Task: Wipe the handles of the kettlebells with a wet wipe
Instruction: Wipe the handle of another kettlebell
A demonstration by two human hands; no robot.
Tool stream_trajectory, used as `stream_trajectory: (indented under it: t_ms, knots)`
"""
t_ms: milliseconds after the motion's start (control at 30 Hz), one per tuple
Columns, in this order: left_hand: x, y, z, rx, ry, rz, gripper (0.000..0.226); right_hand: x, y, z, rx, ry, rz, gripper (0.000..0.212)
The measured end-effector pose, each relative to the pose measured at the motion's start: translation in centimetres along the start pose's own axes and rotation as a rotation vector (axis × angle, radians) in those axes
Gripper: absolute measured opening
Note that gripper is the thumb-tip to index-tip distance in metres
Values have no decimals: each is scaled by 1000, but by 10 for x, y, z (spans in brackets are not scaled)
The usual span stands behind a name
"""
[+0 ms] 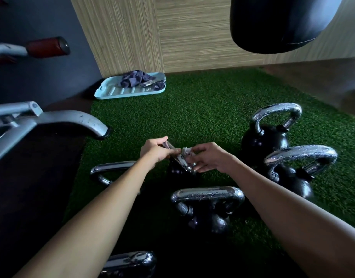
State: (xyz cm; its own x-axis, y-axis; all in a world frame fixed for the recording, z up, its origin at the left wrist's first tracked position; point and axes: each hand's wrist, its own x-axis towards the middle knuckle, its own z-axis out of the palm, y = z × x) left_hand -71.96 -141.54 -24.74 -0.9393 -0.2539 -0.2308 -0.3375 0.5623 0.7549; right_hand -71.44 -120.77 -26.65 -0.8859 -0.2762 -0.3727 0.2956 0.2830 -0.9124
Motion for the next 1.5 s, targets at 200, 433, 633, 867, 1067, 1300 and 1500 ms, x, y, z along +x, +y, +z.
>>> stream_trajectory:
  t_ms: [200, 433, 633, 867, 1067, 1300, 1500]
  knots:
    - [0, -3, -2, 91, -128, 49, 116, 1, 5, -5, -4, -122, 38, 45]
    - [0, -6, -20, 181, -235, 79, 114, 27, -1, -14, -130, 160, -18, 34]
    - [8, -11, -29, 257, -319, 136, 131, 72, -13, 1, -152, 284, -37, 15]
    - [13, -13, -23, 219, -357, 226, 120, 107, -7, 27, -363, 425, -33, 13]
    - [16, -13, -24, 213, -353, 250, 124, 106, -6, 22, -419, 357, -65, 16]
    - [20, -9, -26, 146, -420, 205, 138, 101, -11, 17, -223, 333, -158, 19]
    - [20, 2, -26, 259, -402, 242, 132, 94, -3, 16, -161, 210, -277, 26]
